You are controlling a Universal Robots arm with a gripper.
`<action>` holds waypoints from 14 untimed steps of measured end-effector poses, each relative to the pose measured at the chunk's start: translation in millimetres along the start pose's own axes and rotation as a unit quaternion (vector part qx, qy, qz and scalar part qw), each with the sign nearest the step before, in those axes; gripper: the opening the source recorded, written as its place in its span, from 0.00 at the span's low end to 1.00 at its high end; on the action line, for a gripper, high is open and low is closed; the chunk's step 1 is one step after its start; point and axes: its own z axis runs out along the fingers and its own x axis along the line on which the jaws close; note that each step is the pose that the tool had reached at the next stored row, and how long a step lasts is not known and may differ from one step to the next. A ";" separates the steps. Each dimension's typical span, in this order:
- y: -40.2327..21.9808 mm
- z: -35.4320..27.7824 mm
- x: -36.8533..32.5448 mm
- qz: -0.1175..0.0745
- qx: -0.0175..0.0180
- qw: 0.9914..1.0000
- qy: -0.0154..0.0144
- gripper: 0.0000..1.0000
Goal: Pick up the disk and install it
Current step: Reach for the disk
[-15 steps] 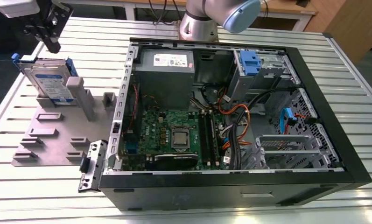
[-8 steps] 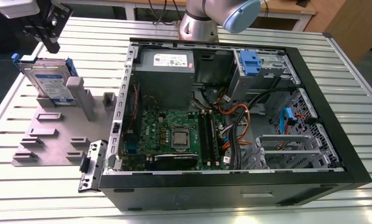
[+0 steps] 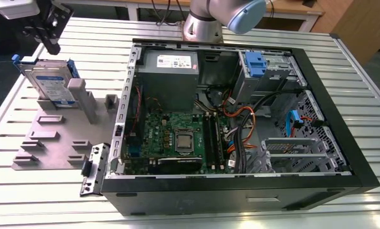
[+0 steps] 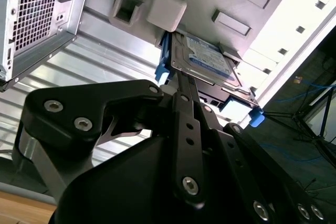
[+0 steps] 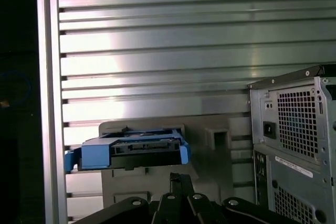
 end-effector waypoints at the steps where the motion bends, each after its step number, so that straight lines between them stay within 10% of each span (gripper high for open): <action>1: 0.4 0.7 1.9 0.000 0.000 1.000 0.000 0.11; 14: 3.0 14.3 22.6 -0.008 0.000 1.000 0.000 0.11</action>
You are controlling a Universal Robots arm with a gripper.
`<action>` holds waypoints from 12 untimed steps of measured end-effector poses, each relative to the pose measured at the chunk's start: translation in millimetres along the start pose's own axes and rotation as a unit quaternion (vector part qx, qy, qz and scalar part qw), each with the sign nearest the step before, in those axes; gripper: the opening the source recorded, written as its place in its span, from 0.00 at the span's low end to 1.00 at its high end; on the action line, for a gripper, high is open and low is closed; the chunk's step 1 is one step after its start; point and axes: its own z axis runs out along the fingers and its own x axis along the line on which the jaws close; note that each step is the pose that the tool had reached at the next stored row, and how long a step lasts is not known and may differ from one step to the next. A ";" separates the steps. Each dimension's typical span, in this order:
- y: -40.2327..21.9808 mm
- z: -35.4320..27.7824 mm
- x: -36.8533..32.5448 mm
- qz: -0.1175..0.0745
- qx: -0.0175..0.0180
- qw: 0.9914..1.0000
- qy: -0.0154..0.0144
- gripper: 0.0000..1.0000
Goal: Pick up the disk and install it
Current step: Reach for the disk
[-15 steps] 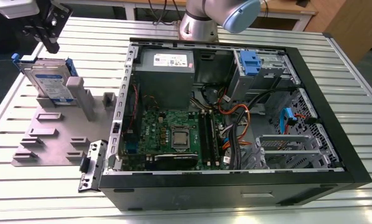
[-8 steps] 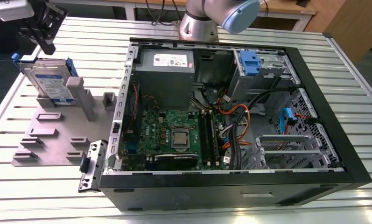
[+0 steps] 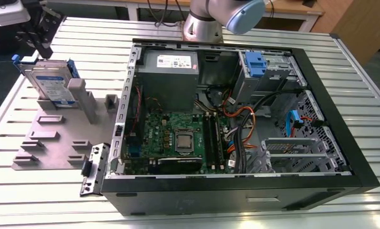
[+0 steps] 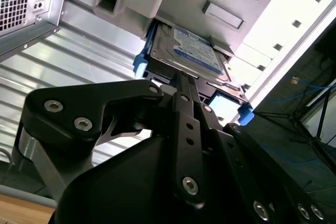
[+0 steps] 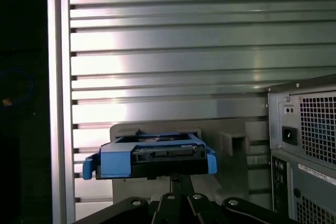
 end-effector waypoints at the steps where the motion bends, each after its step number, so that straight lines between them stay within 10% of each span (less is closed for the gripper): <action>1: 0.0 0.7 1.6 -0.001 0.000 1.000 0.000 0.11; 12: -0.8 9.4 12.0 -0.009 0.000 1.000 0.000 0.11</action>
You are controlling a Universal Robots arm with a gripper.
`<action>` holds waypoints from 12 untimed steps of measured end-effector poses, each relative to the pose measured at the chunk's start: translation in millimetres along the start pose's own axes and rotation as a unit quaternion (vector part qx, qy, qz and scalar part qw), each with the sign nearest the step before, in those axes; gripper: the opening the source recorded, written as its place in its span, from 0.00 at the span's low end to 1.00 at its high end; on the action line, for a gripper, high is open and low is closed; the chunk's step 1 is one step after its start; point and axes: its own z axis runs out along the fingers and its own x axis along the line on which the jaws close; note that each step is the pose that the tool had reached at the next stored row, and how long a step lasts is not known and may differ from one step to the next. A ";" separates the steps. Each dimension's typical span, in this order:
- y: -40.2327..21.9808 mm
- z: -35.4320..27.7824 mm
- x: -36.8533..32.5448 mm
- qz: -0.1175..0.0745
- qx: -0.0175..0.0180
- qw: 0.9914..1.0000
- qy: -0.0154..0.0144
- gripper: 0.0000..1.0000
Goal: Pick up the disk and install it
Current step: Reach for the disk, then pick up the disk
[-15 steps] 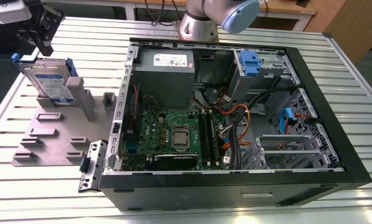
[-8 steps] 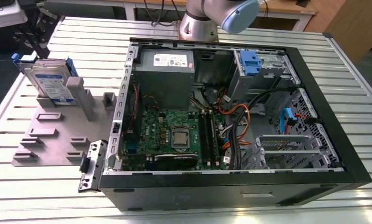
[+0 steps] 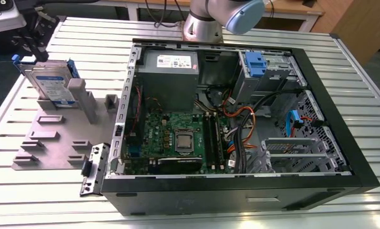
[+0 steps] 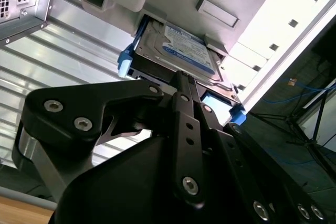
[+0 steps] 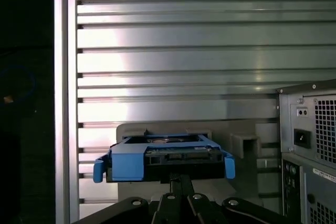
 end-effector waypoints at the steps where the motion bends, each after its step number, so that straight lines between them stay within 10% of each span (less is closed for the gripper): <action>1: 0.0 0.4 1.4 0.000 0.000 1.000 0.000 0.11; 12: 1.6 3.7 6.9 -0.002 0.000 1.000 0.000 0.11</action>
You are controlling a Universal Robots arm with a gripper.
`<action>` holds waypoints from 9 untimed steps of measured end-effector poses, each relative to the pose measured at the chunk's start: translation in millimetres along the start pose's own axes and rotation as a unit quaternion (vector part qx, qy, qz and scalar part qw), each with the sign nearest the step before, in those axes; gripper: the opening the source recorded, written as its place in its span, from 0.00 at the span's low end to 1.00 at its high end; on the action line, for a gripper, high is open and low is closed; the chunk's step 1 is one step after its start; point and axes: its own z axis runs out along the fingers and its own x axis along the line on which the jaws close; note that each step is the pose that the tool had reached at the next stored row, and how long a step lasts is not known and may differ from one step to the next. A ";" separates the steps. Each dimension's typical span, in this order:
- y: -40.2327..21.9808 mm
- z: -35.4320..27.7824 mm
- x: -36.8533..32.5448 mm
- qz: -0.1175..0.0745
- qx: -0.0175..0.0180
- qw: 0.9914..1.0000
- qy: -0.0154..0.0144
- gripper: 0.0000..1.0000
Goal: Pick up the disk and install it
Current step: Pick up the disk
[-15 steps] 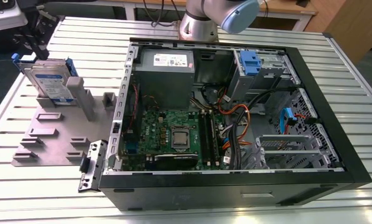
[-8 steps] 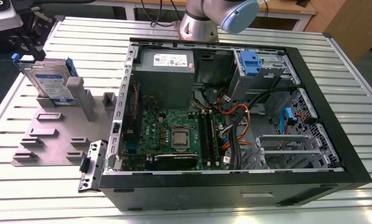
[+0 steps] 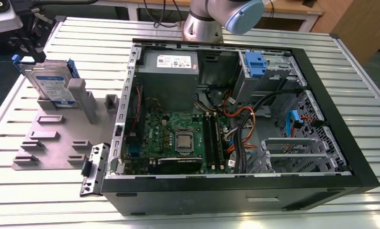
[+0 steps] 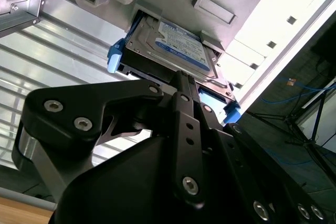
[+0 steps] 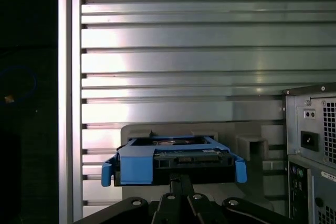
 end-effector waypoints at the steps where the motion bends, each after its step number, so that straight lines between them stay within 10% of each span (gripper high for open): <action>1: 0.0 0.0 0.0 0.000 0.000 1.000 0.000 0.11; 9: 0.0 0.1 0.0 0.000 0.000 1.000 0.000 0.11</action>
